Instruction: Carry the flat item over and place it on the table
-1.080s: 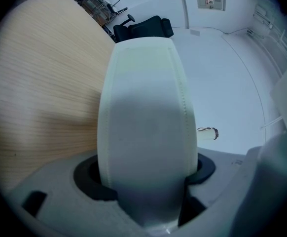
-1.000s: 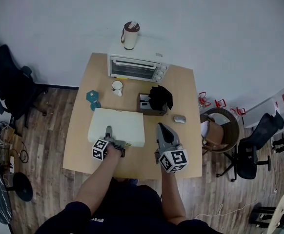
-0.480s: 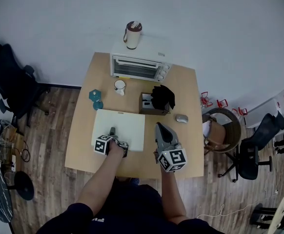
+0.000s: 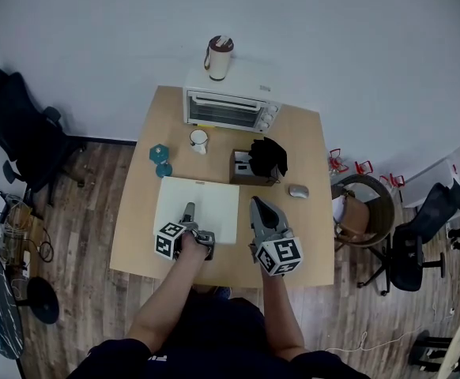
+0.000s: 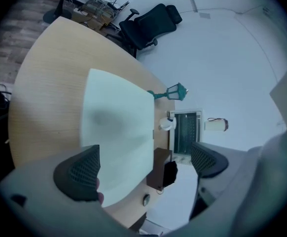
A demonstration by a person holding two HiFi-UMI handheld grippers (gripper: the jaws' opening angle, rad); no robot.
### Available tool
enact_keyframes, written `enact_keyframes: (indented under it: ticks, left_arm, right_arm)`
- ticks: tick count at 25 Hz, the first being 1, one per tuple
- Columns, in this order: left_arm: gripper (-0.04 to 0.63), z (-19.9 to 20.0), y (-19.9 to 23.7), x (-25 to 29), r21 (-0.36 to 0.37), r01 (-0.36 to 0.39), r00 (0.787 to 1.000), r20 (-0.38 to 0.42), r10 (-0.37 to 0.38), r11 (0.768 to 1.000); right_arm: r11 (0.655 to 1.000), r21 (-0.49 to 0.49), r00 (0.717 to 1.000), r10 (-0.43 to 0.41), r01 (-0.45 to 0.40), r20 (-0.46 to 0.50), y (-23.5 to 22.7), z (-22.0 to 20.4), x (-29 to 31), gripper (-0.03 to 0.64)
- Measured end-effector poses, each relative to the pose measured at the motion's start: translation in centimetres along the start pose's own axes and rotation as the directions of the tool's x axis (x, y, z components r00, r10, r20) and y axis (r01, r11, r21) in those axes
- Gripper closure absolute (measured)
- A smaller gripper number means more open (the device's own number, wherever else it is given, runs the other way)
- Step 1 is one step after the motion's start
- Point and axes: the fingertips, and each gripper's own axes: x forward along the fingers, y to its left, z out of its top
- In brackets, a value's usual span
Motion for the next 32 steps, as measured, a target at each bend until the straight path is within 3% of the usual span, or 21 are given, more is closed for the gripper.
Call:
enact_keyframes:
  ticks: [3,5,7,9,11,13,15,17,19,20,21,23,25,28,30,31,32]
  left_arm:
    - [0.034,0.1,-4.6,-0.7,-0.020,0.173,0.985,-0.001,-0.173,0.985]
    - [0.039,0.3,-7.7,-1.4,-0.041,0.317,0.949,0.001,-0.317,0.948]
    - [0.049,0.6,-10.7,-2.2,-0.071,0.470,0.882,-0.001,-0.472,0.880]
    - [0.049,0.9,-13.4,-3.1,-0.083,0.597,0.800,-0.010,-0.600,0.798]
    - [0.049,1.4,-15.7,-4.6,-0.085,0.687,0.724,-0.007,-0.690,0.722]
    - [0.049,1.8,-17.3,-5.9,-0.065,0.742,0.668,-0.007,-0.744,0.667]
    - [0.049,1.9,-18.5,-6.7,-0.018,0.774,0.633,-0.030,-0.774,0.634]
    - [0.049,1.5,-19.9,-7.7,0.075,0.796,0.605,-0.076,-0.793,0.600]
    - [0.049,0.6,-20.9,-8.4,0.274,0.791,0.599,-0.168,-0.783,0.547]
    - [0.049,0.0,-21.2,-8.6,0.403,0.768,0.610,-0.228,-0.759,0.497]
    - [0.049,-0.8,-21.4,-8.7,0.527,0.736,0.626,-0.290,-0.724,0.425]
    - [0.049,-2.5,-21.9,-9.1,0.709,0.661,0.658,-0.387,-0.646,0.248]
    - [0.049,-3.7,-22.4,-9.9,0.810,0.582,0.680,-0.439,-0.587,0.068]
    - [0.051,-5.0,-23.1,-11.5,0.870,0.460,0.700,-0.479,-0.529,-0.179]
    - [0.054,-5.8,-23.4,-12.3,0.869,0.389,0.714,-0.494,-0.496,-0.306]
    - [0.055,-6.1,-23.4,-12.5,0.864,0.364,0.722,-0.498,-0.481,-0.349]
    - [0.055,-6.4,-23.3,-12.7,0.858,0.348,0.728,-0.502,-0.467,-0.378]
  right_arm:
    - [1.000,0.001,1.000,0.005,-0.005,-0.005,0.2,-0.1,0.1,0.607]
    - [1.000,0.000,1.000,0.009,-0.009,-0.004,0.4,0.0,0.1,0.606]
    - [1.000,-0.001,1.000,0.013,-0.013,-0.001,0.6,0.1,0.1,0.607]
    - [1.000,-0.003,1.000,0.018,-0.018,0.002,0.8,0.3,0.2,0.607]
    - [1.000,0.002,1.000,0.022,-0.022,0.008,0.9,0.5,0.2,0.606]
    - [1.000,0.017,1.000,0.020,-0.021,0.017,0.9,0.6,0.1,0.606]
    - [1.000,0.020,1.000,0.021,-0.021,0.017,0.7,0.7,0.1,0.606]
    - [1.000,0.015,1.000,0.024,-0.024,0.013,0.7,0.6,0.2,0.606]
    - [1.000,0.014,1.000,0.026,-0.026,0.011,0.7,0.6,0.3,0.606]
    - [1.000,0.012,1.000,0.027,-0.027,0.011,0.7,0.5,0.3,0.606]
    - [1.000,0.011,1.000,0.027,-0.027,0.010,0.7,0.5,0.3,0.606]
    - [0.999,0.010,1.000,0.031,-0.031,0.007,0.6,0.4,0.4,0.606]
    - [0.999,0.006,0.999,0.034,-0.034,0.002,0.7,0.3,0.5,0.607]
    - [0.999,0.001,0.999,0.034,-0.034,-0.003,0.9,0.1,0.7,0.606]
    - [0.999,-0.004,0.999,0.033,-0.033,-0.006,0.9,0.1,0.7,0.606]
    - [0.999,-0.008,0.999,0.033,-0.033,-0.009,0.8,0.1,0.7,0.606]
    - [0.999,-0.012,0.999,0.033,-0.033,-0.010,0.7,0.0,0.8,0.606]
